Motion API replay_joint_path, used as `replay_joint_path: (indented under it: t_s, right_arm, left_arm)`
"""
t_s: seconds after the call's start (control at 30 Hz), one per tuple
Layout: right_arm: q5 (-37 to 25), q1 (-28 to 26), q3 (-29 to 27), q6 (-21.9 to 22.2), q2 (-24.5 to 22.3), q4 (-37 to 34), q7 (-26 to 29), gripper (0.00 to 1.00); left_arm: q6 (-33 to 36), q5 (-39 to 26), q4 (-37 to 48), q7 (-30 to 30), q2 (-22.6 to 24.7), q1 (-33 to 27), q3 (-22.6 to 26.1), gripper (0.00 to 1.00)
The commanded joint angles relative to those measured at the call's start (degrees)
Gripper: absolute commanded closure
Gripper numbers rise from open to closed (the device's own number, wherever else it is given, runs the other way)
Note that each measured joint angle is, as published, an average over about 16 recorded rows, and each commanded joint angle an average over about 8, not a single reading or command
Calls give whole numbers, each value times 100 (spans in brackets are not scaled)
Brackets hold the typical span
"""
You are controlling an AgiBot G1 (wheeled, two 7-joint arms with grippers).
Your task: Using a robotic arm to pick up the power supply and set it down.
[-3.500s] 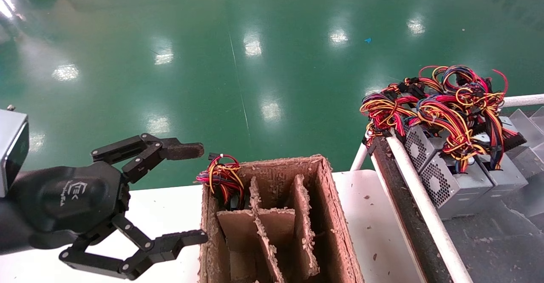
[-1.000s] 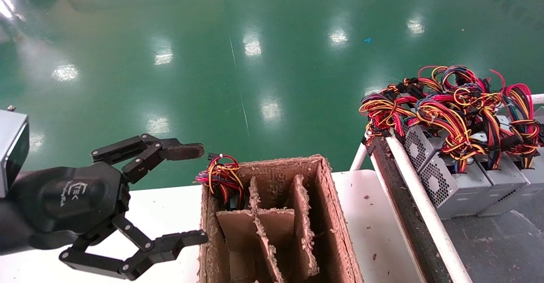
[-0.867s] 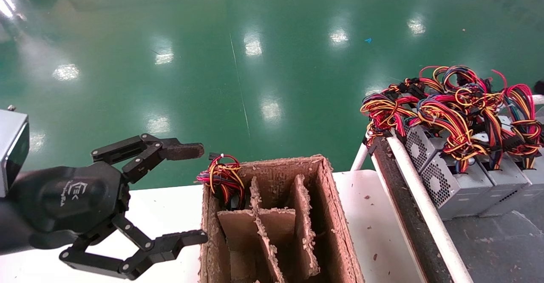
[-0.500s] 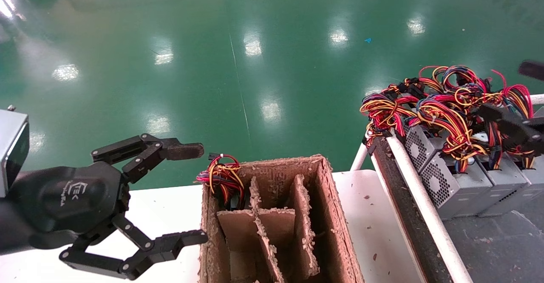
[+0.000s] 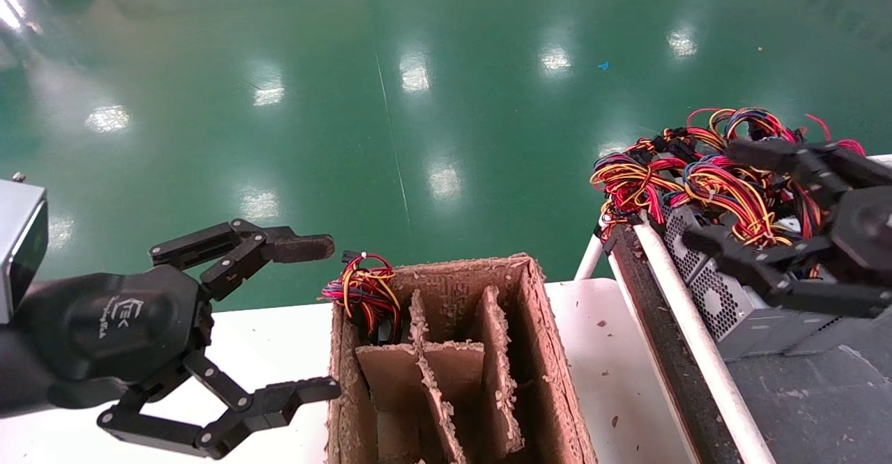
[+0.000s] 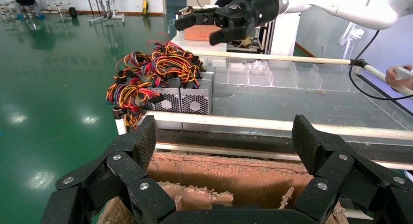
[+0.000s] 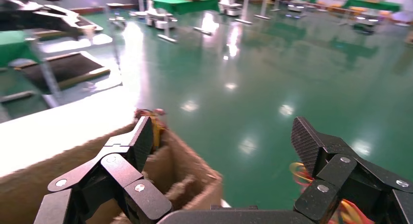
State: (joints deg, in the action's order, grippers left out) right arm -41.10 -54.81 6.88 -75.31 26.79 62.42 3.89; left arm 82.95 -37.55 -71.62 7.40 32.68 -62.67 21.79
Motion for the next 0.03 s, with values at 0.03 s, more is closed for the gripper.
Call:
replay_joint_path:
  t_s: [0.03]
  right_arm:
    - [-9, -84, 113, -129, 102, 138, 85, 0]
  left_arm:
    - [0, 0, 0, 0, 0, 0, 0, 0]
